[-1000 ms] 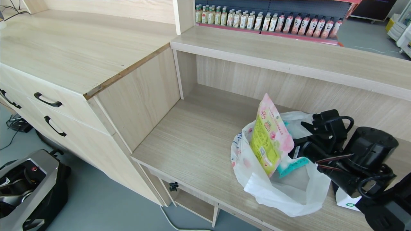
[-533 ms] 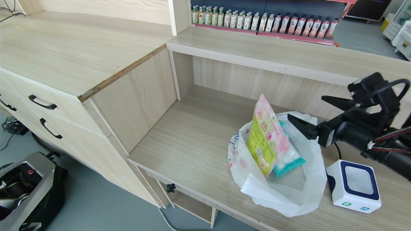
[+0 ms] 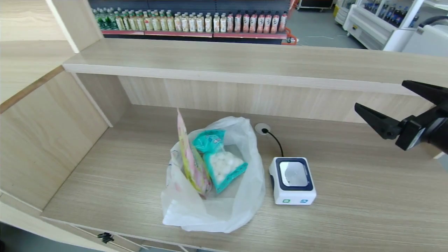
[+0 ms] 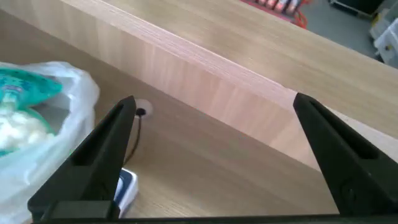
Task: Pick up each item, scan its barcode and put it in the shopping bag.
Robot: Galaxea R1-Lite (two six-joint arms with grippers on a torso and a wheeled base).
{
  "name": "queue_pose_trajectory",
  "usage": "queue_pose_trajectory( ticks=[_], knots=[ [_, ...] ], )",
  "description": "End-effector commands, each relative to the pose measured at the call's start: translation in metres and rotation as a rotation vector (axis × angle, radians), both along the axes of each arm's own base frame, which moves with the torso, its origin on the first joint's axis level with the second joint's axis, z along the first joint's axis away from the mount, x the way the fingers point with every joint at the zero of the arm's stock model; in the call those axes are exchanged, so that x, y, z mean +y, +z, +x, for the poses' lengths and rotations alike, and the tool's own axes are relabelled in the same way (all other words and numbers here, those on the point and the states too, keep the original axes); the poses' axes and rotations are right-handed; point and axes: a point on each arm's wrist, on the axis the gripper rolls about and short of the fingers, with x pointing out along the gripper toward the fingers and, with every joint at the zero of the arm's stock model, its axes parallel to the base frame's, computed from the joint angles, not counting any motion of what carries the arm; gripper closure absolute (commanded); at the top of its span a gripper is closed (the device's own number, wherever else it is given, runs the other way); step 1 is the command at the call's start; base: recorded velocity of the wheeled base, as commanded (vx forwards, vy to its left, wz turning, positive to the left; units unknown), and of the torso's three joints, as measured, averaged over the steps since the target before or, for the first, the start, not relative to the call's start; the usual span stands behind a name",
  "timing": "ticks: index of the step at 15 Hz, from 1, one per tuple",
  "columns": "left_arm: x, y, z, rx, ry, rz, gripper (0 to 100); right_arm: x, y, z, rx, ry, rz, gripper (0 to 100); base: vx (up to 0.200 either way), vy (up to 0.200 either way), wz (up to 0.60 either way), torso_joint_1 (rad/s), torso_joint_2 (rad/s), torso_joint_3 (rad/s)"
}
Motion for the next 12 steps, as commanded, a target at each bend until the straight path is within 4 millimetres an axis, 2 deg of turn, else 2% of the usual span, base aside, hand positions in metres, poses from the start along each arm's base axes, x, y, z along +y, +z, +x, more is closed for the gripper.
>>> queue_pose_trajectory(
  ticks=[1, 5, 8, 12],
  knots=[
    [0.0, 0.0, 0.0, 0.0, 0.0, 0.0, 0, -0.005, 0.0, -0.005, -0.01, -0.016, 0.006, 0, 0.0, 0.0, -0.6, 0.007, 0.0, 0.002],
    [0.0, 0.0, 0.0, 0.0, 0.0, 0.0, 0, -0.013, -0.009, -0.011, 0.01, -0.05, 0.005, 0, 0.0, 0.0, 0.0, 0.0, 0.0, 0.0],
    [0.0, 0.0, 0.0, 0.0, 0.0, 0.0, 0, -0.023, -0.014, -0.017, 0.036, -0.088, 0.075, 0, 0.0, 0.0, 0.0, 0.0, 0.0, 0.0],
    [0.0, 0.0, 0.0, 0.0, 0.0, 0.0, 0, -0.05, -0.039, -0.035, 0.119, -0.355, 0.22, 0, 0.0, 0.0, 0.0, 0.0, 0.0, 0.0]
  ],
)
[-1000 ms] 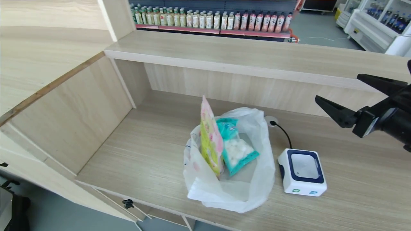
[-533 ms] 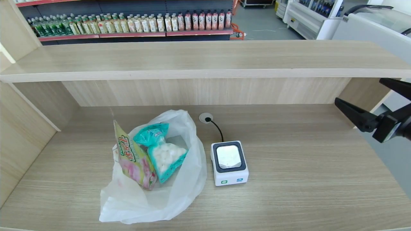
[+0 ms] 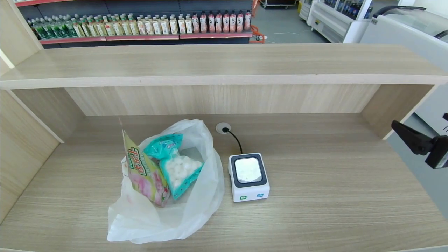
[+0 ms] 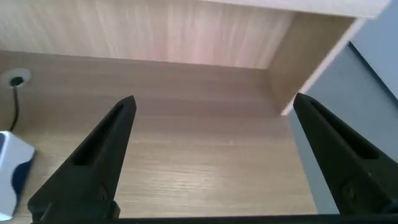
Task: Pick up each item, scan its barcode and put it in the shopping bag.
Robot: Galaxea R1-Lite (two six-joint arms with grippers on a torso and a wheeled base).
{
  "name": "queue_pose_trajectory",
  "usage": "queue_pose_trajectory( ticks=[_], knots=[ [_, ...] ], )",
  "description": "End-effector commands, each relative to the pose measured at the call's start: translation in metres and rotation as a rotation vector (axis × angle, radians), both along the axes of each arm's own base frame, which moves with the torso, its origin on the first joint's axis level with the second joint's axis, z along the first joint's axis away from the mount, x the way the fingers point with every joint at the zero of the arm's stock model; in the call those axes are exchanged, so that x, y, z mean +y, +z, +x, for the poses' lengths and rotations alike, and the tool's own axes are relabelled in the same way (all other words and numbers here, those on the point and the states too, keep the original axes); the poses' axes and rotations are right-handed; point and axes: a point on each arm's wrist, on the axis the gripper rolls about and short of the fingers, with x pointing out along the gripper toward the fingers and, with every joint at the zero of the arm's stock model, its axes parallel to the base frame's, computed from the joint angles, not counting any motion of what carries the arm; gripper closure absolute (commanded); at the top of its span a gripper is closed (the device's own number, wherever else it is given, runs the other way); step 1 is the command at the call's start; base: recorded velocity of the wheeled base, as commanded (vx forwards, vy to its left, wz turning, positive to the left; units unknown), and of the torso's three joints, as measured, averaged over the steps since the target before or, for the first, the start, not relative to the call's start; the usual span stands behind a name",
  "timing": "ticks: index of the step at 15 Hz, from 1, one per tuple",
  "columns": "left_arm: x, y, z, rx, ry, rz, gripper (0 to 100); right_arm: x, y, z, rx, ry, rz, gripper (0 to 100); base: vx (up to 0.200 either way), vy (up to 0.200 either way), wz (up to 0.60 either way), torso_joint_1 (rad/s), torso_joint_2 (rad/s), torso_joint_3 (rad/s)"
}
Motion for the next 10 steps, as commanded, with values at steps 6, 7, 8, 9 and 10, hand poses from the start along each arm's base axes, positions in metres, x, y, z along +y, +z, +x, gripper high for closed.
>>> queue_pose_trajectory(
  ticks=[6, 7, 8, 9, 10],
  knots=[
    [0.0, 0.0, 0.0, 0.0, 0.0, 0.0, 0, -0.016, -0.087, -0.075, 0.157, -0.184, 0.096, 0, 0.0, 0.0, 0.0, 0.0, 0.0, 0.0],
    [0.0, 0.0, 0.0, 0.0, 0.0, 0.0, 0, -0.016, -0.09, -0.083, 0.169, -0.186, 0.121, 0, 0.0, 0.0, 0.0, 0.0, 0.0, 0.0],
    [0.0, 0.0, 0.0, 0.0, 0.0, 0.0, 0, -0.015, -0.095, -0.097, 0.173, -0.184, 0.129, 0, 0.0, 0.0, 0.0, 0.0, 0.0, 0.0],
    [0.0, 0.0, 0.0, 0.0, 0.0, 0.0, 0, -0.015, -0.098, -0.105, 0.172, -0.187, 0.13, 0, 0.0, 0.0, 0.0, 0.0, 0.0, 0.0],
    [0.0, 0.0, 0.0, 0.0, 0.0, 0.0, 0, -0.015, -0.108, -0.126, 0.163, -0.181, 0.124, 0, 0.0, 0.0, 0.0, 0.0, 0.0, 0.0]
  ],
)
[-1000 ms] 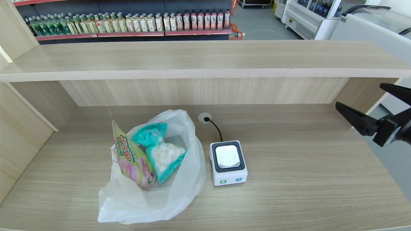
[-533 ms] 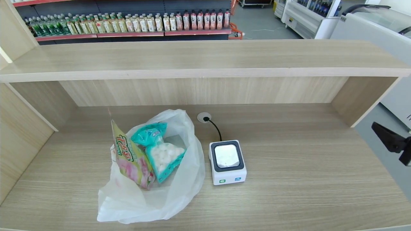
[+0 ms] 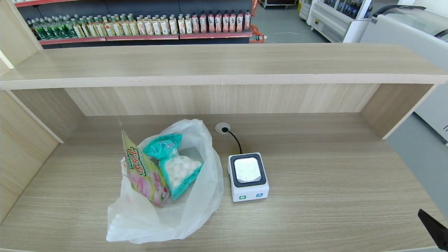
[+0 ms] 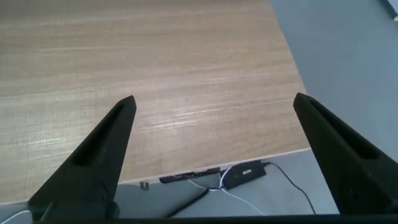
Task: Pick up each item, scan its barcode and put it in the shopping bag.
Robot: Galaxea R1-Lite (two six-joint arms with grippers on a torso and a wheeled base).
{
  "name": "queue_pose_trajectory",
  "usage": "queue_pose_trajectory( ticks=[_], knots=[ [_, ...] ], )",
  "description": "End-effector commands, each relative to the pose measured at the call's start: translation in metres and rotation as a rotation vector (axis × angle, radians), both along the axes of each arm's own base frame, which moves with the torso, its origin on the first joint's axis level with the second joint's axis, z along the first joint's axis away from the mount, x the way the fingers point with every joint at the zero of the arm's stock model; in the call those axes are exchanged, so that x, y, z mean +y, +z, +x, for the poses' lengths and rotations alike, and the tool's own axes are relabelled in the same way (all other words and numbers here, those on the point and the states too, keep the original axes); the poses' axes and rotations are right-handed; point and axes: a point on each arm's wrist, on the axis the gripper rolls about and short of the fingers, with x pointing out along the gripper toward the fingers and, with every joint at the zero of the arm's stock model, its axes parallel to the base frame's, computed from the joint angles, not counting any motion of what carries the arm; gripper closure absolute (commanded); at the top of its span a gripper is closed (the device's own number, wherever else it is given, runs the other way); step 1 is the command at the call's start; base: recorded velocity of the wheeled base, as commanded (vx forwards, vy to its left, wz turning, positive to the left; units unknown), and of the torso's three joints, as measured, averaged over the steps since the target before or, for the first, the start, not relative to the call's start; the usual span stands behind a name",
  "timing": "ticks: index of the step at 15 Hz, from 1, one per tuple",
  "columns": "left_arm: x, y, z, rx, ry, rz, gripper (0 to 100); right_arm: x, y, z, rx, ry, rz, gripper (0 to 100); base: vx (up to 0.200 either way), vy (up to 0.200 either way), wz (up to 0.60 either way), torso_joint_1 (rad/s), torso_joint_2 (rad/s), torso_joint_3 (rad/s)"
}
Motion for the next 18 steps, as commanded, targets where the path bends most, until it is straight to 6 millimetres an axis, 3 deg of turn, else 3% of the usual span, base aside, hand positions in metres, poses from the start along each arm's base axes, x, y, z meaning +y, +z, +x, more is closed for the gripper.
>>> queue_pose_trajectory(
  ticks=[1, 3, 5, 7, 18],
  knots=[
    [0.0, 0.0, 0.0, 0.0, 0.0, 0.0, 0, 0.001, -0.017, -0.047, -0.079, -0.007, 0.007, 0, 0.0, 0.0, 0.0, 0.0, 0.0, 0.0],
    [0.0, 0.0, 0.0, 0.0, 0.0, 0.0, 0, 0.001, -0.041, -0.069, -0.059, -0.02, 0.015, 0, 0.0, 0.0, 0.0, 0.0, 0.0, 0.0],
    [0.0, 0.0, 0.0, 0.0, 0.0, 0.0, 0, 0.002, -0.045, -0.079, -0.164, 0.104, 0.064, 0, 0.0, 0.0, 0.0, 0.0, 0.0, 0.0],
    [0.0, 0.0, 0.0, 0.0, 0.0, 0.0, 0, 0.004, -0.047, -0.082, -0.181, 0.177, 0.065, 0, 0.0, 0.0, 0.0, 0.0, 0.0, 0.0],
    [0.0, 0.0, 0.0, 0.0, 0.0, 0.0, 0, 0.004, -0.048, -0.082, -0.179, 0.175, 0.074, 0, 0.0, 0.0, 0.0, 0.0, 0.0, 0.0]
  ],
)
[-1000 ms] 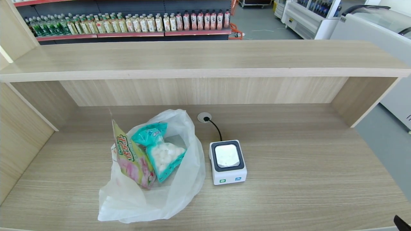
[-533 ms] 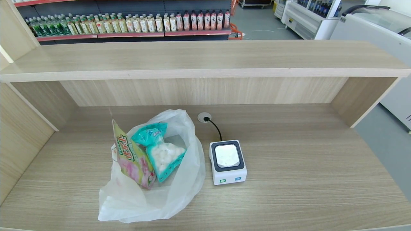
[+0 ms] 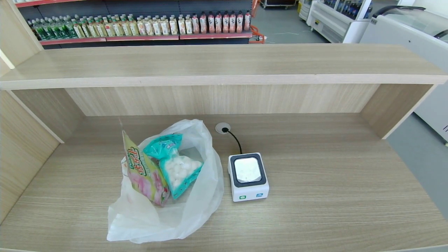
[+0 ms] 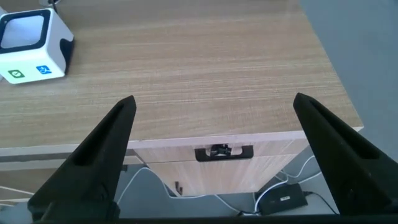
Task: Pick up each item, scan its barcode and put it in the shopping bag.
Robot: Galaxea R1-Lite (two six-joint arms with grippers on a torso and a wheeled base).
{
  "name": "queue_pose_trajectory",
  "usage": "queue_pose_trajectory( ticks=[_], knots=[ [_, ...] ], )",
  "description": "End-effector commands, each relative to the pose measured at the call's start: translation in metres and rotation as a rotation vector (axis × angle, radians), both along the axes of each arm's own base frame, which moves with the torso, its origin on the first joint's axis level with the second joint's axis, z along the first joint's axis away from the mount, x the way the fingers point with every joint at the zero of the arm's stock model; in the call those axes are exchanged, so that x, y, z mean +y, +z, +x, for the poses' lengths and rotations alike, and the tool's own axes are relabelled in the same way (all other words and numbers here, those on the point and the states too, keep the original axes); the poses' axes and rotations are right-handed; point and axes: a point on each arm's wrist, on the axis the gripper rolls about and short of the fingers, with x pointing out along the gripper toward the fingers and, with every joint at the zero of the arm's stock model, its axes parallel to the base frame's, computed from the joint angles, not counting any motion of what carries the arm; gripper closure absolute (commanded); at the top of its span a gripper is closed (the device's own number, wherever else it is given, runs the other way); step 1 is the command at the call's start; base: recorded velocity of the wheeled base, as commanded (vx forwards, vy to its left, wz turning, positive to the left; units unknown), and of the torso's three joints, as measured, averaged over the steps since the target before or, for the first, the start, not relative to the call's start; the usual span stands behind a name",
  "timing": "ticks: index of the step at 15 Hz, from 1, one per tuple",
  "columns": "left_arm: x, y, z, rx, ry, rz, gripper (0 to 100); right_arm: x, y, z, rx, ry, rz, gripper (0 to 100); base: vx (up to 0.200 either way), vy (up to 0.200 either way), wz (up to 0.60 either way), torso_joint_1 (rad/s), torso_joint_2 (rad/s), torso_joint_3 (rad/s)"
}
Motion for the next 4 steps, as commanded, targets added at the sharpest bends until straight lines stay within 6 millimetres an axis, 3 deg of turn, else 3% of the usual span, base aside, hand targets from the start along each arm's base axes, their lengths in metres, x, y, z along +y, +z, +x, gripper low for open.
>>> queue_pose_trajectory(
  ticks=[1, 4],
  knots=[
    [0.0, 0.0, 0.0, 0.0, 0.0, 0.0, 0, 0.0, 0.0, 0.0001, 0.001, 0.001, 0.0, 0, 0.0, 0.0, 0.0, 0.0, 0.0, 0.0],
    [0.0, 0.0, 0.0, 0.0, 0.0, 0.0, 0, 0.0, 0.0, 0.0001, 0.001, 0.001, -0.002, 0, 0.0, 0.0, 0.0, 0.0, 0.0, 0.0]
  ],
)
